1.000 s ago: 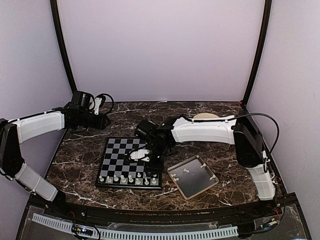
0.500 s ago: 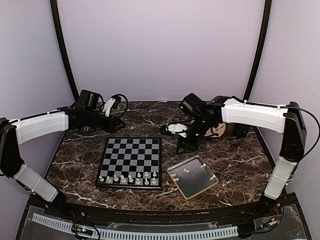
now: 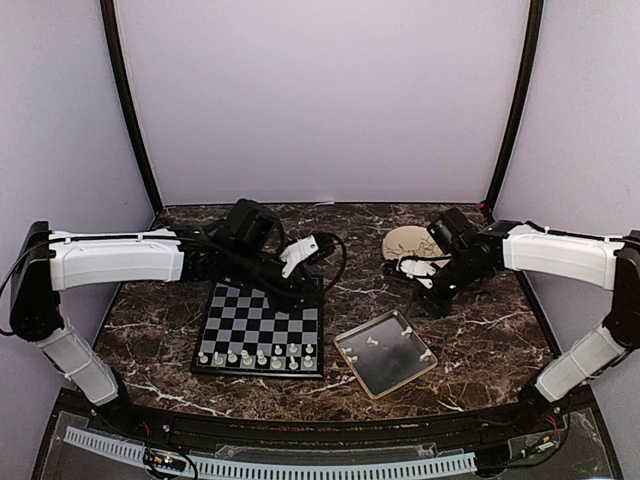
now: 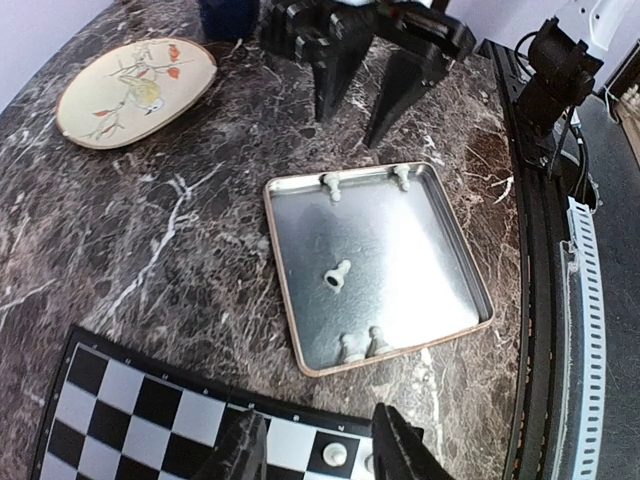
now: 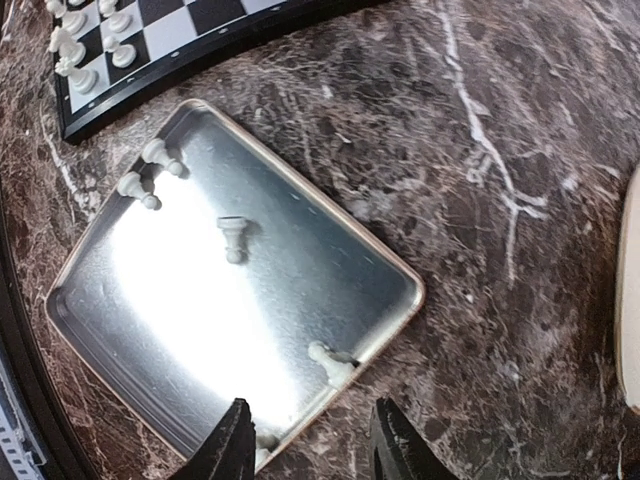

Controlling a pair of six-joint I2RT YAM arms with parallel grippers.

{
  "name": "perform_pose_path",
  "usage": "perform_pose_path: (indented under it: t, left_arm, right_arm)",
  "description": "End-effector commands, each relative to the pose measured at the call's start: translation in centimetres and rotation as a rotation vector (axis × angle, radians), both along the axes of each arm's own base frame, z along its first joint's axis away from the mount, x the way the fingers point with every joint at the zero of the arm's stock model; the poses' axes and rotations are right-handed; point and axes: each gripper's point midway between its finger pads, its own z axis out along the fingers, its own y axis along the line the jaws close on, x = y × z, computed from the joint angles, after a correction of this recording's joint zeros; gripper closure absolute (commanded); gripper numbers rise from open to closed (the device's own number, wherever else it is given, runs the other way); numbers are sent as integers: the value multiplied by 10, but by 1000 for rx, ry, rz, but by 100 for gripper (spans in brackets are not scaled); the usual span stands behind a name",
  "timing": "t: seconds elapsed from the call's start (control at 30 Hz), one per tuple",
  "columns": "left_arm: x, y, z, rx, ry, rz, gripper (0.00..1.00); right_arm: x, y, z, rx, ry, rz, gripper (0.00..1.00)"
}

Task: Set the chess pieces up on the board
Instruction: Adjust the pawn in the storage box.

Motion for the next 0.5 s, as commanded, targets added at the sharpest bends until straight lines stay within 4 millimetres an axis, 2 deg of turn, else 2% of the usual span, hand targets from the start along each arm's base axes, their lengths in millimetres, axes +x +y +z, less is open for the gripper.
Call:
perform_pose_path:
  t: [0.0,0.07,0.17,0.2,0.23,0.3,0.47]
  left_arm:
    - [-18,-34,-20,65,-3,-165,62]
    - [-25,-54,-27,90,-2,-237,63]
    - [-33,-79,-52,149,3,-324,63]
    - [-34,-86,-66,174,8,-342,63]
    - [-35,-93,-66,175,-6,-360,63]
    - [-35,-105,-85,207,-6,-389,63]
    - [-31,-120,-108,241,-28,-422,65]
  right_arm:
    - [14,-10,20,114,-62,-61,60]
    - [18,-18,23,140,-68,-98,60]
    - [25,-32,26,167,-71,-150,58]
    - [26,-34,27,180,-70,-162,57]
    - [28,-38,28,189,-69,-178,57]
    - [31,-41,30,209,-68,-197,56]
    - [32,-45,32,229,-77,-214,55]
